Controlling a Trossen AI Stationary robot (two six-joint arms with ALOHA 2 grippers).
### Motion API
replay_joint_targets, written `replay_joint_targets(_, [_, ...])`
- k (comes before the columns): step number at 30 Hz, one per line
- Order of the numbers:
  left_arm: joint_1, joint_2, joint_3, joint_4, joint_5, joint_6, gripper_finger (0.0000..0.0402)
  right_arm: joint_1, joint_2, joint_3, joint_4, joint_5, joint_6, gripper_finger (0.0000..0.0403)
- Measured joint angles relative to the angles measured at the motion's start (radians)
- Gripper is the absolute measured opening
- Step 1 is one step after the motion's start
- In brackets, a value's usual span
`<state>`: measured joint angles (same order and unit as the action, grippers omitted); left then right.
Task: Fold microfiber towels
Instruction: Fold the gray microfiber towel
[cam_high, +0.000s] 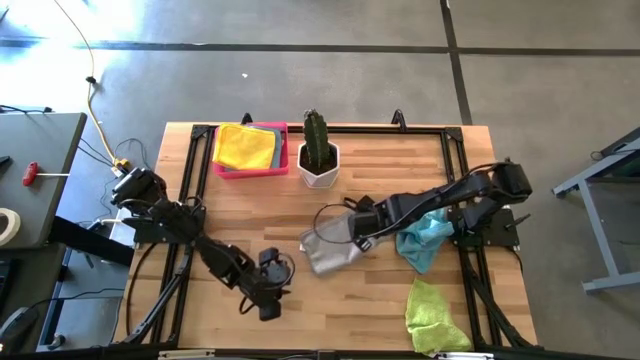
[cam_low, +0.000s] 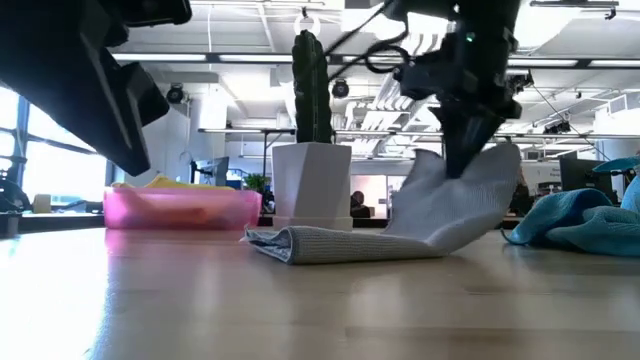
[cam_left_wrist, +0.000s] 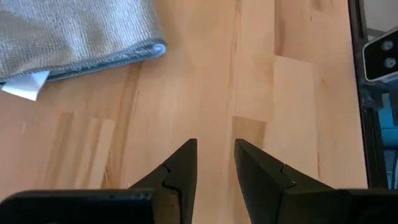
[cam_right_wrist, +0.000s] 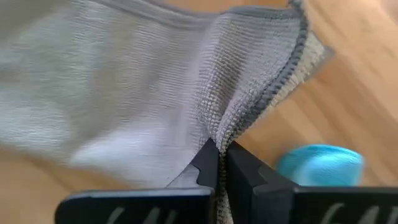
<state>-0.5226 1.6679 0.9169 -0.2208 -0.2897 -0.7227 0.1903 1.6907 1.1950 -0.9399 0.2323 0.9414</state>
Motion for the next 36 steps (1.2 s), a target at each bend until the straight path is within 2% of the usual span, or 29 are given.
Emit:
replay_joint_targets(8, [-0.024,0.0,0.0,-0.024,-0.006,-0.006,0.0097,0.067,0.232,0.252,-0.018,-0.057,0.0,0.0001])
replay_joint_targets(13, [-0.031,0.0,0.0,-0.031,-0.029,0.006,0.0097,0.081,0.395,0.466,-0.115,-0.079,0.0,0.0001])
replay_joint_targets(21, [-0.038,0.0,0.0,-0.102,-0.076,0.011,0.0097,0.081,0.593,0.813,-0.29,-0.053,0.0,0.0])
replay_joint_targets(28, [-0.065,0.0,0.0,-0.181,-0.094,0.011,0.0097,0.078,0.716,1.059,-0.374,0.003,0.019,0.0])
replay_joint_targets(36, [-0.059,0.01,-0.002,-0.313,-0.239,-0.001,0.0097,0.078,0.73,1.161,-0.427,0.064,0.055,0.0])
